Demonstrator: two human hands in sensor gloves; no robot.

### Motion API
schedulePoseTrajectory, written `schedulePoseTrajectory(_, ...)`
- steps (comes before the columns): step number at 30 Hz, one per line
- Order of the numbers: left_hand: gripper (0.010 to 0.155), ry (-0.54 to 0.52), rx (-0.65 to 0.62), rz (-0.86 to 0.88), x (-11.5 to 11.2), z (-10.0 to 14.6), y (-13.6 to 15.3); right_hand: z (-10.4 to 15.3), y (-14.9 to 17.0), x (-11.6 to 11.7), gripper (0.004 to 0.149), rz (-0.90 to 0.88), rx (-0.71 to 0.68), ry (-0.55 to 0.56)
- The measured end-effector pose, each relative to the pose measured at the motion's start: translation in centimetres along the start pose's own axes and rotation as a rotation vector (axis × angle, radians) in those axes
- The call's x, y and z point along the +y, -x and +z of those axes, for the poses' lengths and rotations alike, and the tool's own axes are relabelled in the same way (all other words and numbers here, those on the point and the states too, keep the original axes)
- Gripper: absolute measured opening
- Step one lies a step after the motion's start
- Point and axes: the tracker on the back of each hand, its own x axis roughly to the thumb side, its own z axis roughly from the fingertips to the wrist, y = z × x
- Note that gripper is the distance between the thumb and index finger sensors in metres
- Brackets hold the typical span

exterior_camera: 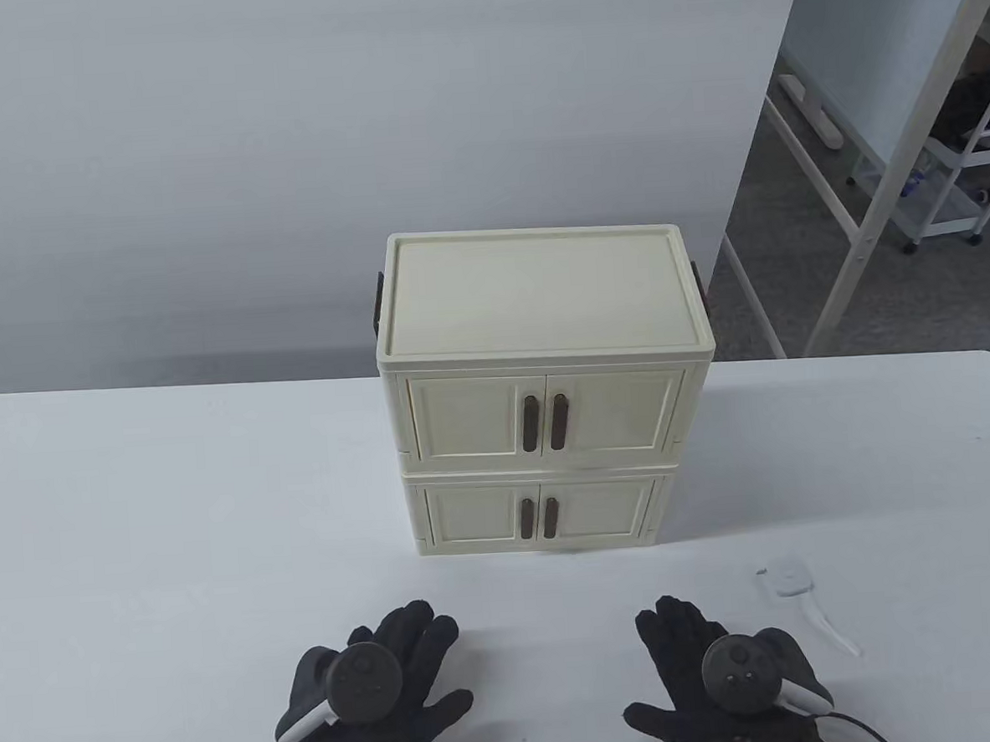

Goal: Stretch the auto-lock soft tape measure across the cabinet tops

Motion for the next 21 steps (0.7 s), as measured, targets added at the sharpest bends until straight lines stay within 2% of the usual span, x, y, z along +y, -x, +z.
schedulePoseTrajectory(8, 0.086, 0.028, 0.020, 0.051, -0.7, -0.2, 0.3, -0.1, -0.1, 0.4, 0.093, -0.005, -0.003, -0.019)
schedulePoseTrajectory(16, 0.085, -0.010, 0.021, 0.022, 0.4, -0.2, 0.4, 0.2, -0.2, -1.2, 0.091, 0.036, 0.030, 0.055)
schedulePoseTrajectory(17, 0.085, -0.022, 0.025, 0.018, 0.5, -0.1, 0.4, 0.3, -0.1, -1.7, 0.091, 0.053, 0.050, 0.083)
schedulePoseTrajectory(19, 0.084, -0.031, 0.024, 0.016, 0.8, 0.0, 0.6, 1.0, 0.6, -3.7, 0.095, 0.110, 0.174, 0.217)
schedulePoseTrajectory(20, 0.085, -0.037, 0.027, 0.020, 0.9, 0.0, 0.7, 1.5, 1.1, -4.8, 0.097, 0.127, 0.280, 0.318)
schedulePoseTrajectory(21, 0.084, -0.041, 0.029, 0.023, 0.9, 0.1, 0.7, 2.2, 2.1, -6.2, 0.098, 0.116, 0.436, 0.486)
